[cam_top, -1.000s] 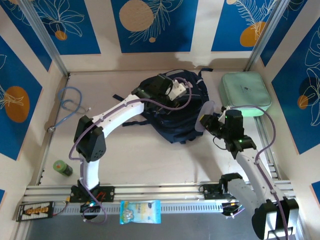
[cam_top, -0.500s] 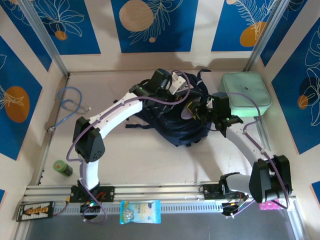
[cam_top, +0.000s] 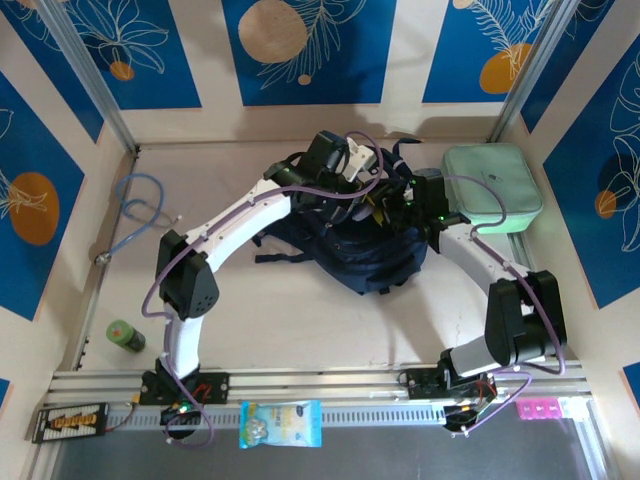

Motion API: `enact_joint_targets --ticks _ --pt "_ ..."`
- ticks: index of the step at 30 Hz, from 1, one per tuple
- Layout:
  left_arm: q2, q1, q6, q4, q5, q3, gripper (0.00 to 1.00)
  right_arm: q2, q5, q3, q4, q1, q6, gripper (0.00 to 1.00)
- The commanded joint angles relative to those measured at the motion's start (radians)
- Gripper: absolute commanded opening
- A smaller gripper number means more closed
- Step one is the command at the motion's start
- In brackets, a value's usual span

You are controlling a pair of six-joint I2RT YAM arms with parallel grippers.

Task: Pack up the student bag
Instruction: Place the glasses case in the student bag.

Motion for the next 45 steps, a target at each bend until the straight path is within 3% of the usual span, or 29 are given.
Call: enact_joint_targets --ticks 1,7,13,18,23,32,38,45 --pt "-0.017 0.011 -0.025 0.075 0.049 0.048 0.09 -0.066 0.02 -0.025 -0.03 -0.014 0.001 0.52" --pt "-0.018 0.018 -0.03 0.078 0.052 0.047 0.09 -0.103 0.028 -0.029 -0.071 -0.018 -0.045 0.6" --pt "-0.022 0.024 -0.033 0.074 0.057 0.044 0.09 -0.111 0.059 -0.028 -0.134 0.013 -0.063 0.49" --pt "-0.018 0.025 -0.036 0.071 0.073 0.044 0.09 -0.131 0.227 -0.002 -0.29 0.083 -0.126 0.48" --pt "-0.017 0.025 -0.034 0.075 0.084 0.044 0.09 -0.097 0.251 0.014 -0.354 0.094 -0.137 0.35" --pt "-0.018 0.025 -0.034 0.064 0.081 0.039 0.09 0.058 0.186 0.094 -0.192 0.096 -0.164 0.21" --pt "-0.018 0.026 -0.037 0.058 0.067 0.037 0.09 0.161 0.161 0.133 -0.098 0.097 -0.11 0.19" --pt "-0.009 0.028 -0.042 0.055 0.081 0.037 0.1 0.05 0.153 0.03 -0.015 0.079 -0.082 0.22"
